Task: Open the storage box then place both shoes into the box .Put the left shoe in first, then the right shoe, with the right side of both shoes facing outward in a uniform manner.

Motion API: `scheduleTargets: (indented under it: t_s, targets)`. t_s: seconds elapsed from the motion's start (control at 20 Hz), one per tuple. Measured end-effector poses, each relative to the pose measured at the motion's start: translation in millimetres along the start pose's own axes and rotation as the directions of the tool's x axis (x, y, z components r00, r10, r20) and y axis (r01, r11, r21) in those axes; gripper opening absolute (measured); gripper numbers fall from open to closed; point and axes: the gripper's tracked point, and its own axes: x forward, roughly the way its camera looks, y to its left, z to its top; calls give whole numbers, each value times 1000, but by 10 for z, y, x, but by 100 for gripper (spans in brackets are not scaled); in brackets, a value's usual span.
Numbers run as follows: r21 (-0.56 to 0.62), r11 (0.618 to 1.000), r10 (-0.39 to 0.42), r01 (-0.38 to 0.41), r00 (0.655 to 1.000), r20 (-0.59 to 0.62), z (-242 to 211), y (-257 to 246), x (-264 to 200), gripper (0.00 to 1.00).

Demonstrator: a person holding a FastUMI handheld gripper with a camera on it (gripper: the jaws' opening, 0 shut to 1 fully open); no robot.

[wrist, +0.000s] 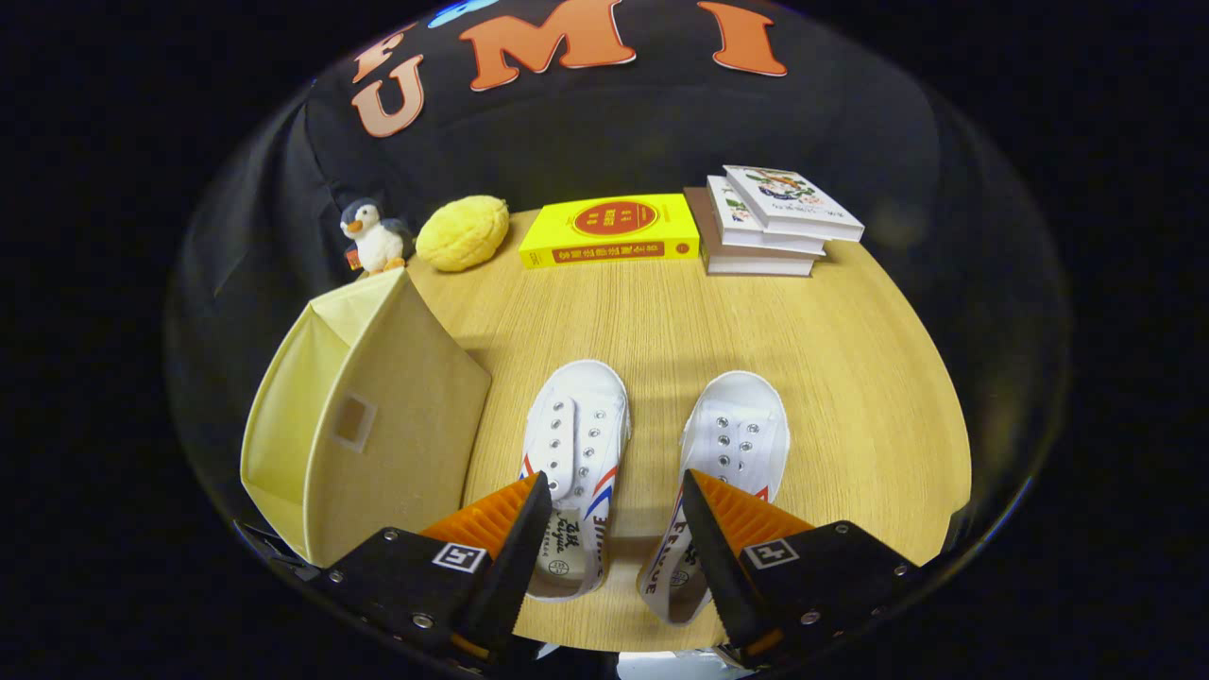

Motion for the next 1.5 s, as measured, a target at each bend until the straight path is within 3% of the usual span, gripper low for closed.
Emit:
scheduleTargets:
  t_s: [0.35,0.7,0.75,0.9,1.05,1.15,1.35,1.5]
  targets:
    - [0,999,38,-39,982,-187,-295,71,300,66]
    - [18,996,83,-82,959,-269,-367,209,579,49]
    - [17,995,98,-97,954,-283,-385,212,598,43]
    - [108,986,152,-127,952,-266,-399,230,606,36]
    - [227,964,193,-142,955,-224,-363,199,589,11]
    - [311,938,225,-154,951,-210,-361,222,557,0]
    - [402,894,270,-197,953,-135,-211,333,450,0]
    - [393,899,248,-194,965,-91,-29,303,314,0]
